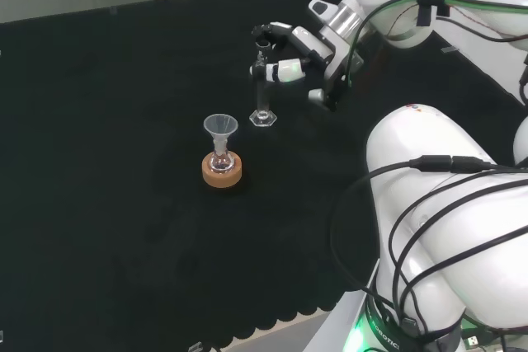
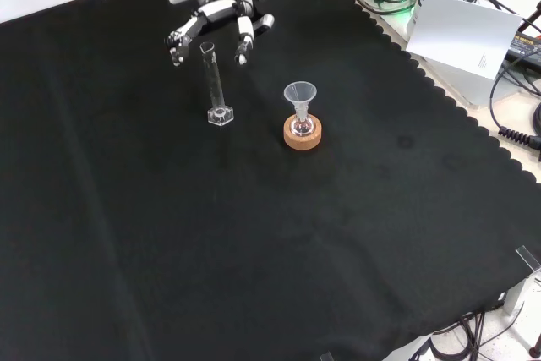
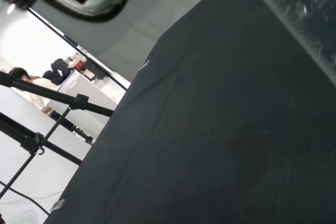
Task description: Put the graduated cylinder back on the table.
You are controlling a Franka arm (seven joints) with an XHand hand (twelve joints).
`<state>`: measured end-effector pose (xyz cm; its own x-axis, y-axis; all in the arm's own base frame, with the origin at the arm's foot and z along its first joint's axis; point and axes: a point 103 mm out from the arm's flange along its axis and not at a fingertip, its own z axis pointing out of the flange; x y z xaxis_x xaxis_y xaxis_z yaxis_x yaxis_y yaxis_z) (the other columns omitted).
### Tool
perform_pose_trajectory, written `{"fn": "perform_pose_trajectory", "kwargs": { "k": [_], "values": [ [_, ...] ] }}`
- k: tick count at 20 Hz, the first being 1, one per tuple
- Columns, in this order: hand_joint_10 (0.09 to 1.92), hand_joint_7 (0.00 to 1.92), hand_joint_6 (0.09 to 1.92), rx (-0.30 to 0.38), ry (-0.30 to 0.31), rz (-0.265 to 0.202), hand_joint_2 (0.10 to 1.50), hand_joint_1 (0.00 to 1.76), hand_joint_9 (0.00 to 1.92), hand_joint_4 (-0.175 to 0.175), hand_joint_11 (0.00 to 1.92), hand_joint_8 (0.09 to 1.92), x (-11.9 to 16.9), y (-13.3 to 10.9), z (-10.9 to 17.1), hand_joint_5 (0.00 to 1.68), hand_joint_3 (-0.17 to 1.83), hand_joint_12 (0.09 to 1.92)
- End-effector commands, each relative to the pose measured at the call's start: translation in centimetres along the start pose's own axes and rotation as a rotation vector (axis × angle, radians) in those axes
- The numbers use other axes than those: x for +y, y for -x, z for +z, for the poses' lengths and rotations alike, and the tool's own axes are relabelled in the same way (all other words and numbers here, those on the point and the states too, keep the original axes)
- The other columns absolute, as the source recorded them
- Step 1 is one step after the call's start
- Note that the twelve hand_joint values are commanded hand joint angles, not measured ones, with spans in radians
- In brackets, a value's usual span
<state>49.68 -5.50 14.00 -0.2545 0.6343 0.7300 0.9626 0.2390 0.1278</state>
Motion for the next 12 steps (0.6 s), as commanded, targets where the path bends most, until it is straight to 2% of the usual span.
{"fn": "perform_pose_trajectory", "kwargs": {
  "k": [1,4,7,12],
  "values": [
    [0.83,0.03,0.17,-0.128,0.008,0.003,0.6,0.75,0.19,-0.082,0.05,0.76,-3.0,-3.7,-4.0,0.28,0.39,1.53],
    [0.84,0.02,0.14,-0.188,0.032,-0.005,0.61,0.75,0.18,-0.081,0.03,0.76,-4.7,-6.3,-6.5,0.29,0.37,1.53],
    [0.84,0.02,0.13,-0.266,0.034,0.011,0.61,0.75,0.18,-0.081,0.01,0.76,-6.3,-9.1,-8.6,0.29,0.37,1.53],
    [0.84,0.03,0.13,-0.387,0.016,0.032,0.63,0.79,0.19,-0.08,0.0,0.76,-9.0,-13.9,-10.3,0.29,0.37,1.53]
  ]
}}
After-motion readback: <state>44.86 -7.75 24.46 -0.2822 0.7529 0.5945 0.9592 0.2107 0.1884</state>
